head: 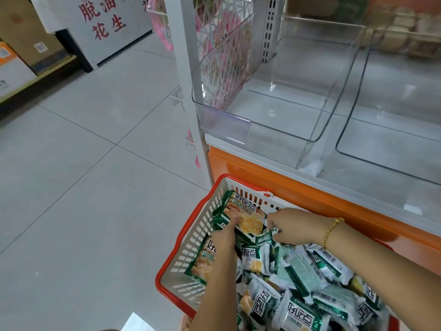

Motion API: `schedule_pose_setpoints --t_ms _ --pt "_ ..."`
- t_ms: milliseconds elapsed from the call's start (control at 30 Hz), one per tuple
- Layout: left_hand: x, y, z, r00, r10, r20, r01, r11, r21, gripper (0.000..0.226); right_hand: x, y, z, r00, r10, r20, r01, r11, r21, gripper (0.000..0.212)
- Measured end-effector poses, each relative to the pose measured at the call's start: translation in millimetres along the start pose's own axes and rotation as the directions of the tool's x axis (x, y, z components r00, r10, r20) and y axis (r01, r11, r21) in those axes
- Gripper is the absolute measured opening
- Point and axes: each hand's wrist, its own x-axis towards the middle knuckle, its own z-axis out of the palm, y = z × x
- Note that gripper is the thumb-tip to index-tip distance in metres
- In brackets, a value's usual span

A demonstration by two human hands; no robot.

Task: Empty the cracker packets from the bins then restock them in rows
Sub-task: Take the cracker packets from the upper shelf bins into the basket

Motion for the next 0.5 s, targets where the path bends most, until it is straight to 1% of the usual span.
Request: schedule_pose_setpoints --t_ms 100,167,233,267,367,433,500 --pt "-13.8 1.1 3.1 0.992 0.117 -0.042 -0.116 0.993 0.025 0.078 -6.3 -1.7 -1.0 1.000 -0.007 -0.009 0.008 1.000 0.003 0.034" --pt "-27.4 4.4 0.6 0.979 0.198 -0.049 -0.194 0.978 0.073 0.078 -11.1 -2.3 -2.2 0.999 -0.009 -0.038 0.009 1.000 0.013 0.035" --pt "-43.6 9.4 -4.7 0.959 0.280 -0.035 -0.273 0.954 0.125 0.078 -17.2 -3.7 -5.0 0.995 -0.013 -0.102 0.017 0.999 0.041 0.039" --pt "-51.0 11.4 -8.5 0.951 0.308 -0.027 -0.302 0.944 0.136 0.075 -20.5 -4.9 -7.2 0.988 -0.019 -0.153 0.030 0.997 0.074 0.045" --pt "-70.7 19.6 -22.7 0.931 0.362 -0.054 -0.353 0.927 0.124 0.066 -30.6 -8.4 -13.8 0.945 -0.055 -0.323 0.124 0.973 0.195 0.075" --pt "-84.7 30.1 -35.3 0.925 0.373 -0.066 -0.366 0.925 0.102 0.075 -36.7 -9.2 -18.0 0.914 -0.066 -0.400 0.175 0.954 0.244 0.084" --pt "-96.5 44.0 -49.7 0.933 0.359 -0.027 -0.354 0.929 0.111 0.086 -42.9 -9.6 -23.6 0.911 -0.065 -0.408 0.225 0.905 0.360 0.086"
